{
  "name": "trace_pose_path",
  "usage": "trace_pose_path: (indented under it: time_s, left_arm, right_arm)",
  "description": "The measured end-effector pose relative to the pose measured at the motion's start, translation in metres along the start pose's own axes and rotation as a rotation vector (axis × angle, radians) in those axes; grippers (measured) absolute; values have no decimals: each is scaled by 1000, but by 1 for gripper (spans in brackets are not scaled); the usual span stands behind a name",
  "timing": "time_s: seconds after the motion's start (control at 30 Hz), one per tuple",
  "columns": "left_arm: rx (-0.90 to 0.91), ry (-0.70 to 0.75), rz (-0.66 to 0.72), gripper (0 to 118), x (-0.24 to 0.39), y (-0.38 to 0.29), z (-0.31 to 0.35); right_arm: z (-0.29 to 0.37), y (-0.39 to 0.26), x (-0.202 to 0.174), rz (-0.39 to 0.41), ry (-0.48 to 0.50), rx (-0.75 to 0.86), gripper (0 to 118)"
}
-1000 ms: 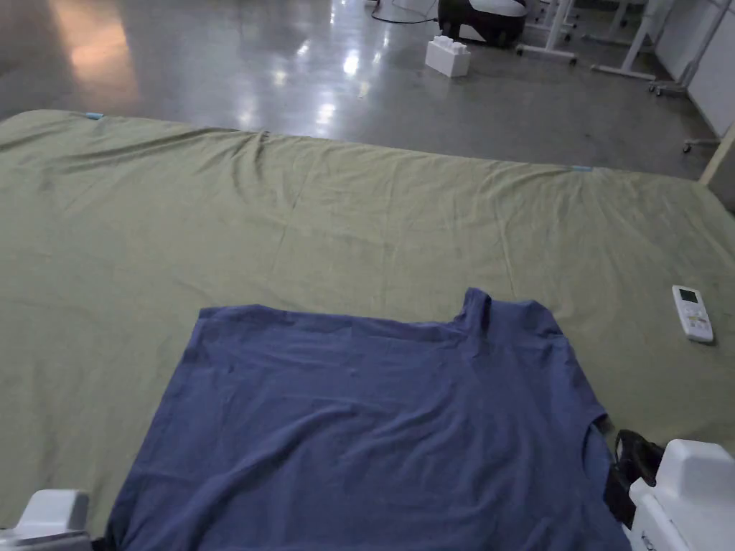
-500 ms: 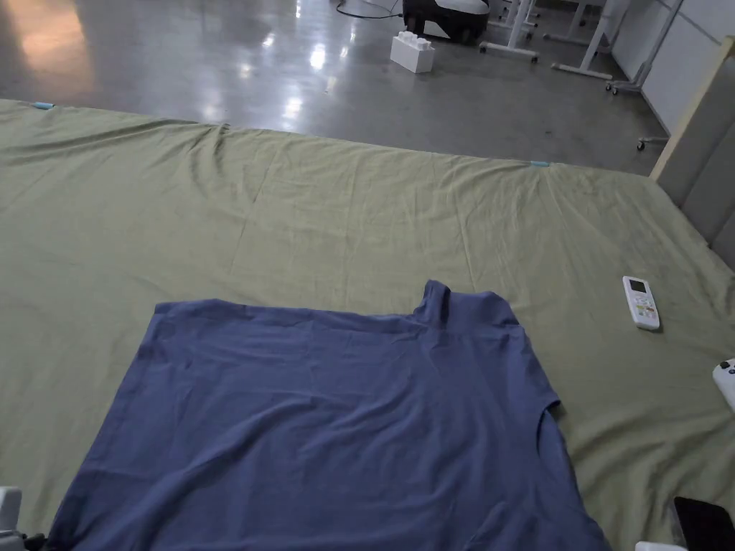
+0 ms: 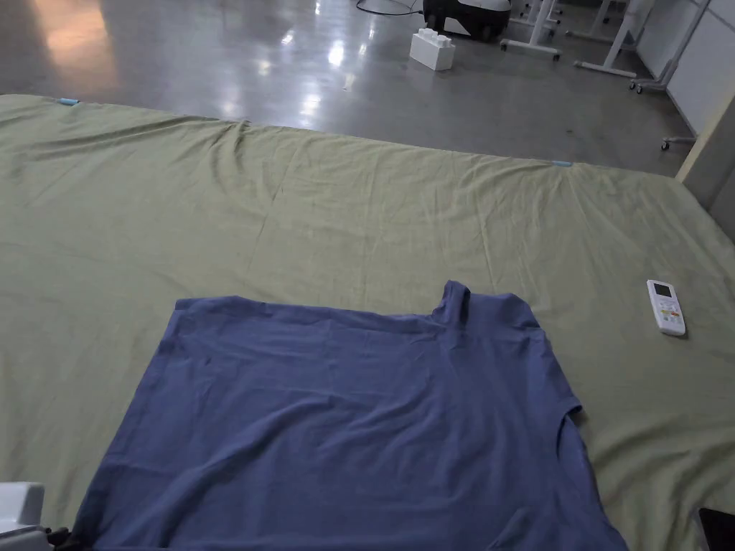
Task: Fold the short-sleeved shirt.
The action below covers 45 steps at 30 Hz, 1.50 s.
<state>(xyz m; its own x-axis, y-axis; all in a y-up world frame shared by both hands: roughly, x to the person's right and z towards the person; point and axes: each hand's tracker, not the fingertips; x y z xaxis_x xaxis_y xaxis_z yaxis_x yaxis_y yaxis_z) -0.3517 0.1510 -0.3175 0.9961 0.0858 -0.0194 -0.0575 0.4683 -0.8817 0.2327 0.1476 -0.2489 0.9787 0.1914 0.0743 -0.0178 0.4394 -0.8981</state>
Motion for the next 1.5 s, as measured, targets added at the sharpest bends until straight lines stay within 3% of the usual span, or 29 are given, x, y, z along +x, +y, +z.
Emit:
trace_pose_path:
  time_s: [0.33, 0.57, 0.97, 1.3, 1.33, 1.4, 1.5]
  left_arm:
    - [124, -60, 24, 6, -2, 22, 18]
    - [206, -67, 5, 6, 4, 75, 13]
    - [239, -33, 11, 6, 17, 174, -57]
    - [137, 12, 10, 6, 21, 196, -121]
    - [132, 12, 11, 6, 22, 197, -123]
    - [131, 19, 1, 7, 21, 198, -127]
    - [156, 29, -7, 17, 21, 195, -120]
  right_arm:
    - [32, 21, 17, -121, 84, 134, 6]
    - [29, 79, 28, -144, 75, 220, 6]
    - [-57, 186, 26, -191, 63, 214, 6]
    - [-124, 208, 19, -168, 65, 94, 8]
    - [-126, 207, 18, -162, 65, 94, 10]
    - [-125, 205, 15, -132, 39, 112, 28]
    - [-113, 201, 13, -128, 17, 159, 45]
